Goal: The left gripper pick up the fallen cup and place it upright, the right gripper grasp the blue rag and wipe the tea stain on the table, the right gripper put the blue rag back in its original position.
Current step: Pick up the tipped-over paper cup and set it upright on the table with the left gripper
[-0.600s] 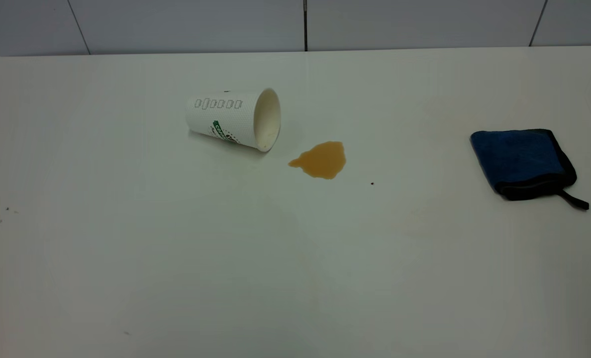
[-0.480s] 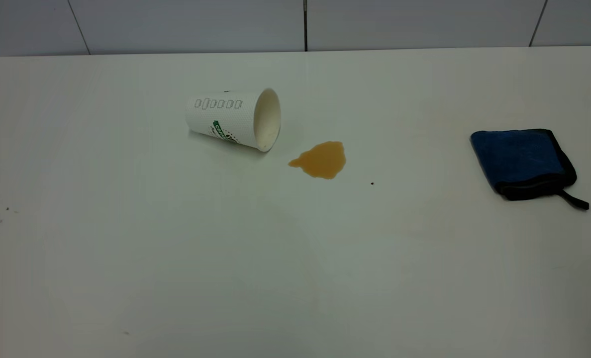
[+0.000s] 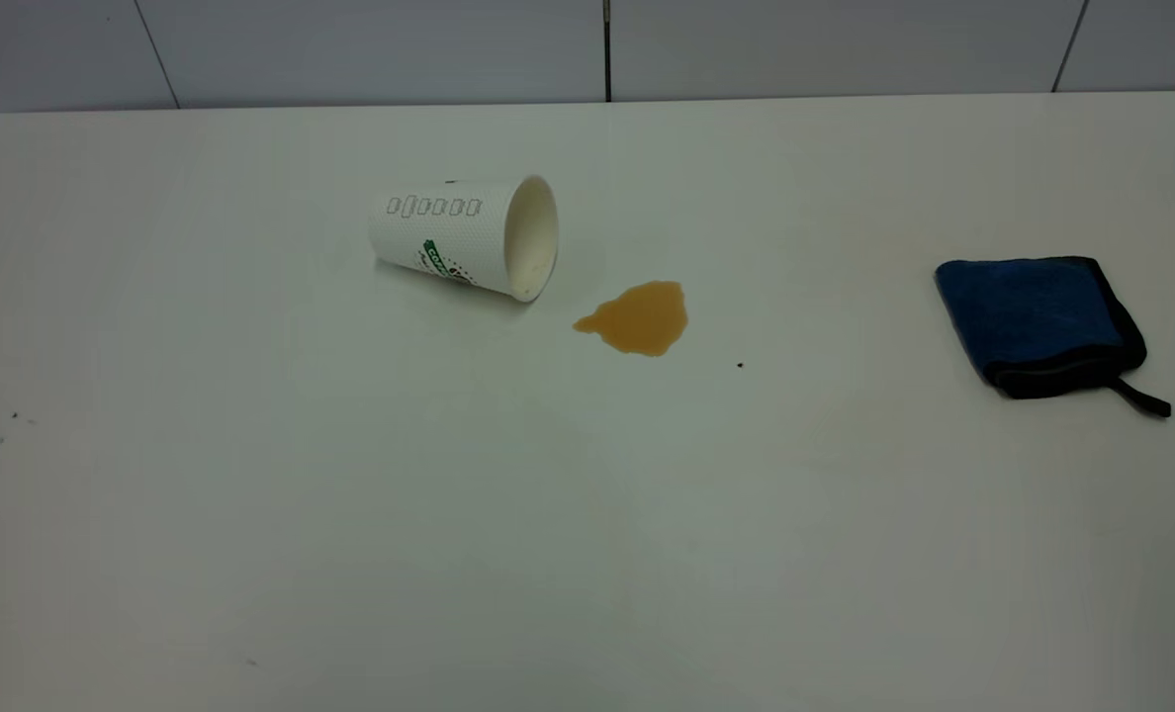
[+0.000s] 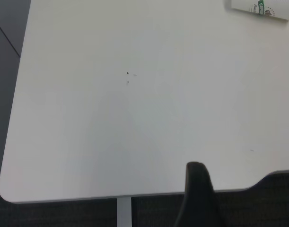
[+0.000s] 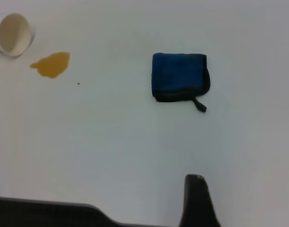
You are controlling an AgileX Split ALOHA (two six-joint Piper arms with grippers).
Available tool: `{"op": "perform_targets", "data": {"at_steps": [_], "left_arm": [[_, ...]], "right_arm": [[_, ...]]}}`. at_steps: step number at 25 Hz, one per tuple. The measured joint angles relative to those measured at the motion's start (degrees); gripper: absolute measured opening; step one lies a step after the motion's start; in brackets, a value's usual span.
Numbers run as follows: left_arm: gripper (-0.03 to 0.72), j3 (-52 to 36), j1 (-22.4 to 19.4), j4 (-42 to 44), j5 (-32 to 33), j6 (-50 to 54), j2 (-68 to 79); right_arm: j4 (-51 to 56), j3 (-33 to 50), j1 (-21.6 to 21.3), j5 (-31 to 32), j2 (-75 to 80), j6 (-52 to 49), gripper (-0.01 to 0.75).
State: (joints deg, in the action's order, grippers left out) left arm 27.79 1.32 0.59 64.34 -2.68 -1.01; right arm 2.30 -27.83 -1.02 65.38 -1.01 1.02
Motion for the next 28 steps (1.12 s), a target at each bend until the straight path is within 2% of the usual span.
{"op": "perform_targets", "data": {"at_steps": [19, 25, 28], "left_arm": [[0.547, 0.1, 0.0, 0.7, -0.3, 0.0, 1.0], [0.549, 3.6, 0.0, 1.0, -8.7, -0.3, 13.5], [0.549, 5.9, 0.0, -2.6, -14.3, -3.0, 23.6]], "right_arm": [[0.0, 0.0, 0.0, 0.0, 0.0, 0.0, 0.545], [0.0, 0.0, 0.0, 0.0, 0.0, 0.0, 0.545], [0.0, 0.0, 0.0, 0.0, 0.0, 0.0, 0.545]]}}
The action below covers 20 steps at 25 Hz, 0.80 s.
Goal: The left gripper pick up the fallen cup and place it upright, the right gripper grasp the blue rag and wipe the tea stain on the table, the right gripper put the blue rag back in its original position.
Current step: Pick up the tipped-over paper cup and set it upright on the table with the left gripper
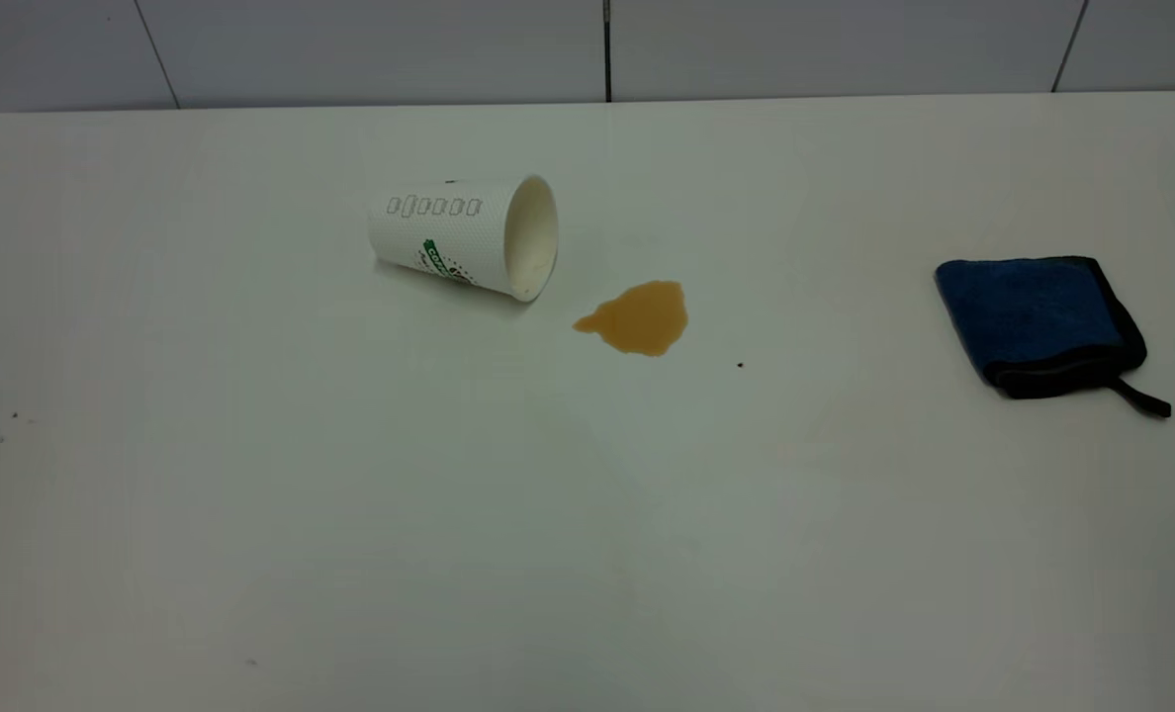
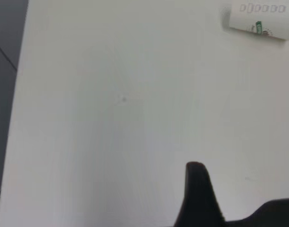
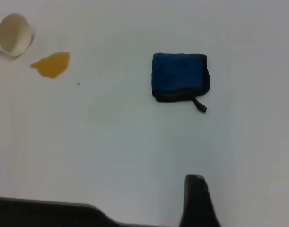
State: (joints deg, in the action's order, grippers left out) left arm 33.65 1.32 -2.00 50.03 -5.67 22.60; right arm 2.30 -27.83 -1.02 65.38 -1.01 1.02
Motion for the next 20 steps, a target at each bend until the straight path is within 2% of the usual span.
{"op": "perform_targets", "data": {"at_steps": [6, 10, 14, 16, 20], "left_arm": [[0.549, 6.4, 0.0, -15.4, -11.7, -17.7, 21.5], [0.549, 11.5, 0.6, -26.4, -16.5, -29.8, 34.3], [0.549, 15.2, 7.6, -33.4, -23.1, -38.9, 46.6], [0.549, 17.2, 12.9, -34.0, -27.4, -40.3, 53.1], [0.549, 22.0, 19.8, -34.7, -34.3, -40.4, 66.7]], "right_arm": [[0.0, 0.0, 0.0, 0.0, 0.0, 0.0, 0.545], [0.0, 0.0, 0.0, 0.0, 0.0, 0.0, 0.545], [0.0, 0.0, 0.0, 0.0, 0.0, 0.0, 0.545], [0.0, 0.0, 0.0, 0.0, 0.0, 0.0, 0.545], [0.0, 0.0, 0.0, 0.0, 0.0, 0.0, 0.545]]}}
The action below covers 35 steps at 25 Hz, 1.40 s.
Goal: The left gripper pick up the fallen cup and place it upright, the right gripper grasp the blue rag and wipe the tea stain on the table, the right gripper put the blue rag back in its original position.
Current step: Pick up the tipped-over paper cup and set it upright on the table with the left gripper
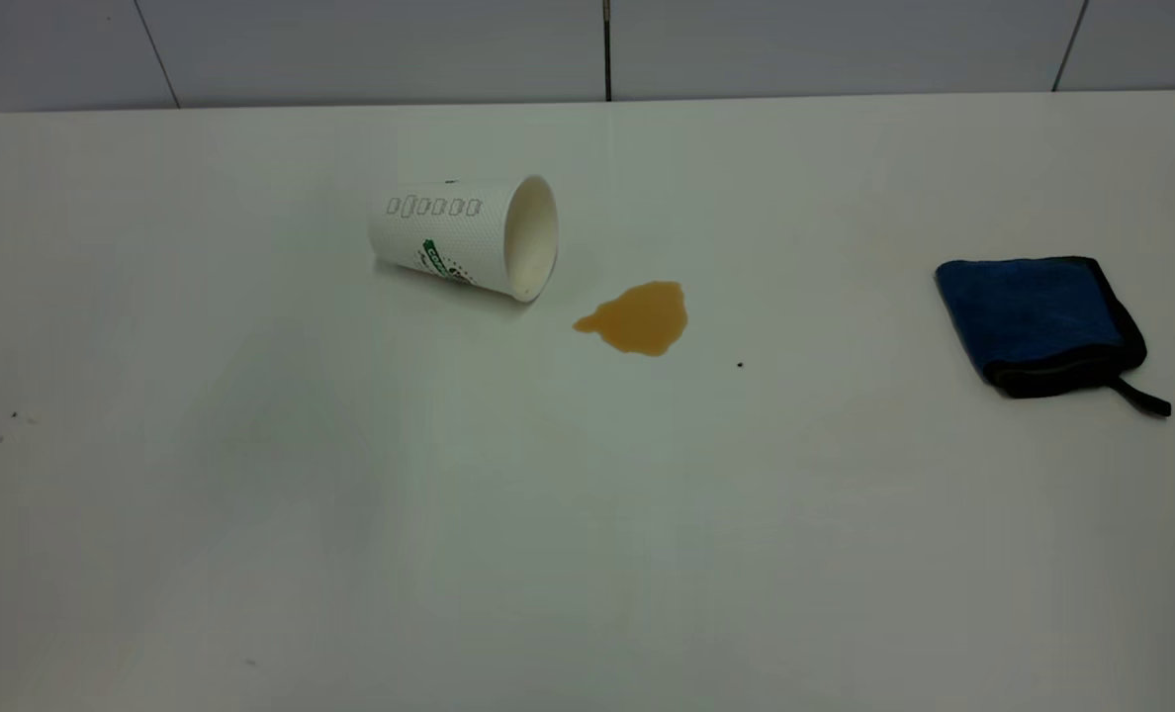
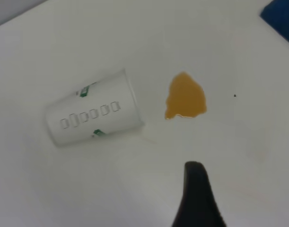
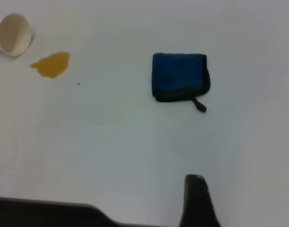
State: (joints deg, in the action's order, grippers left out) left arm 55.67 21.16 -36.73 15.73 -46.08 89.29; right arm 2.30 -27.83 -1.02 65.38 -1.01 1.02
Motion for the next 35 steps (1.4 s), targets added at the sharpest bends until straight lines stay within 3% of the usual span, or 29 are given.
{"op": "perform_targets", "data": {"at_steps": [6, 10, 12, 16, 18, 20, 25, 27, 31, 35], "left_arm": [[0.549, 9.2, 7.3, 0.2, -9.6, 0.1, 17.7], [0.549, 17.3, 9.0, 0.0, -10.8, 0.4, 26.4], [0.549, 22.2, 8.7, 0.1, -5.9, 2.2, 30.3], [0.549, 35.9, 7.0, 3.9, 12.9, 7.2, 35.3], [0.549, 42.3, 7.2, 11.8, 20.8, 11.3, 36.8], [0.549, 47.3, 8.6, 23.1, 23.8, 20.0, 38.0], [0.549, 51.0, 14.3, 57.9, 24.4, 54.6, 43.5], [0.549, 51.0, 16.7, 68.1, 23.8, 64.4, 46.1], [0.549, 51.0, 18.9, 81.5, 22.1, 78.5, 50.6], [0.549, 51.0, 19.0, 88.1, 20.5, 86.6, 53.4]], "right_arm": [[0.0, 0.0, 0.0, 0.0, 0.0, 0.0, 0.545], [0.0, 0.0, 0.0, 0.0, 0.0, 0.0, 0.545], [0.0, 0.0, 0.0, 0.0, 0.0, 0.0, 0.545], [0.0, 0.0, 0.0, 0.0, 0.0, 0.0, 0.545], [0.0, 0.0, 0.0, 0.0, 0.0, 0.0, 0.545], [0.0, 0.0, 0.0, 0.0, 0.0, 0.0, 0.545], [0.0, 0.0, 0.0, 0.0, 0.0, 0.0, 0.545], [0.0, 0.0, 0.0, 0.0, 0.0, 0.0, 0.545], [0.0, 0.0, 0.0, 0.0, 0.0, 0.0, 0.545], [0.0, 0.0, 0.0, 0.0, 0.0, 0.0, 0.545]]}}
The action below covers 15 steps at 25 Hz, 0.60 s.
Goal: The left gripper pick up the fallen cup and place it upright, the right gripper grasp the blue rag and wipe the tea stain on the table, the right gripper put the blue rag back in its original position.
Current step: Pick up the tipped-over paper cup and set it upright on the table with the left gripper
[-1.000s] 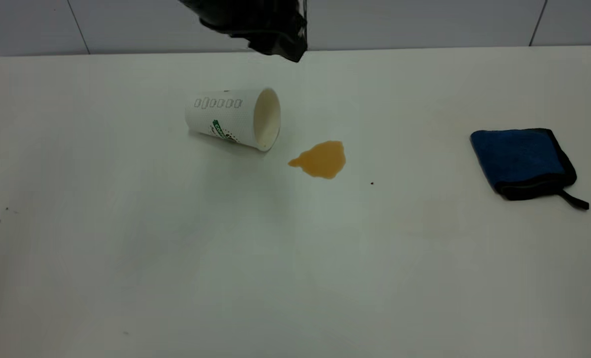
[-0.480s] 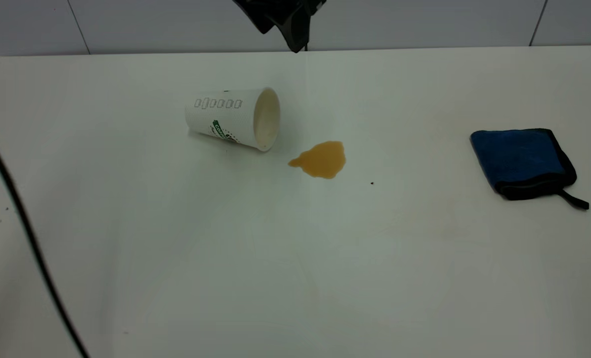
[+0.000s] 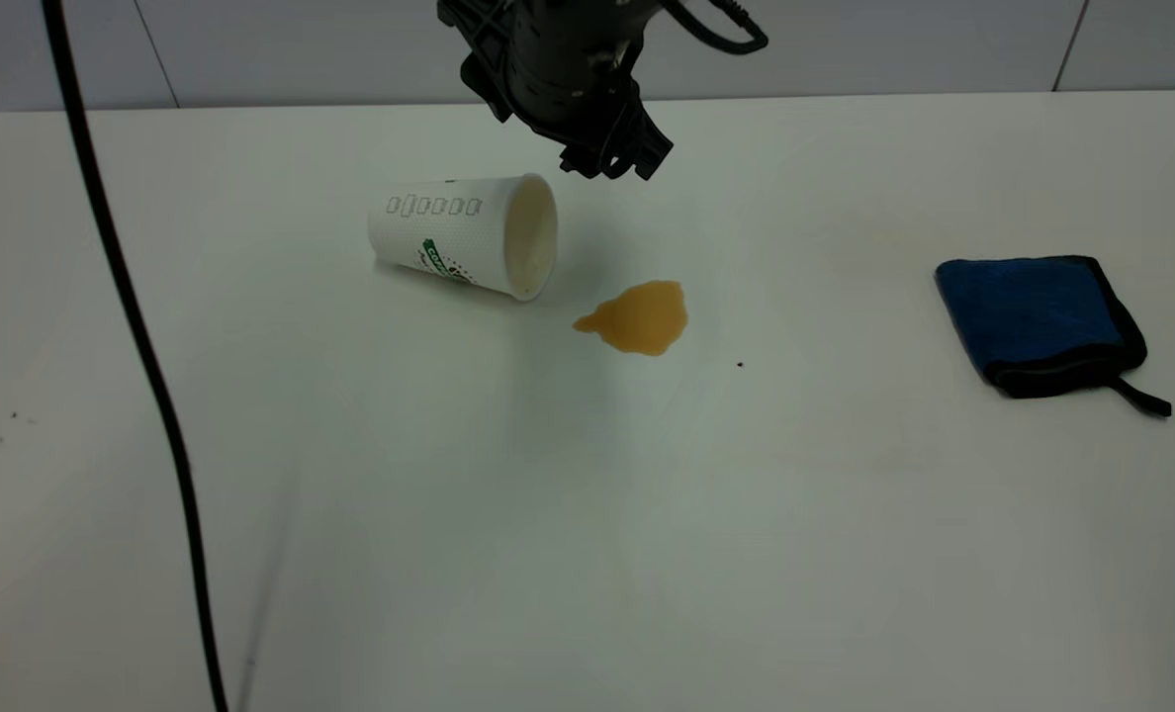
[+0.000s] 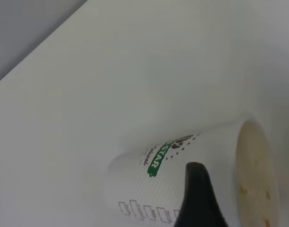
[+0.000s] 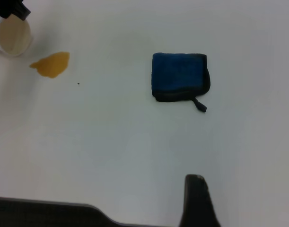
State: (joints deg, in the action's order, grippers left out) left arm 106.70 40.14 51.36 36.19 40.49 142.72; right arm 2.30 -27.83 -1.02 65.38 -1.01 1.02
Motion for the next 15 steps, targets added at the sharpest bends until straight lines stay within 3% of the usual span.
{"op": "perform_targets", "data": {"at_steps": [15], "left_arm": [[0.549, 0.1, -1.4, 5.7, -1.4, 9.3, 5.5]], "right_arm": [[0.0, 0.0, 0.0, 0.0, 0.0, 0.0, 0.545]]}}
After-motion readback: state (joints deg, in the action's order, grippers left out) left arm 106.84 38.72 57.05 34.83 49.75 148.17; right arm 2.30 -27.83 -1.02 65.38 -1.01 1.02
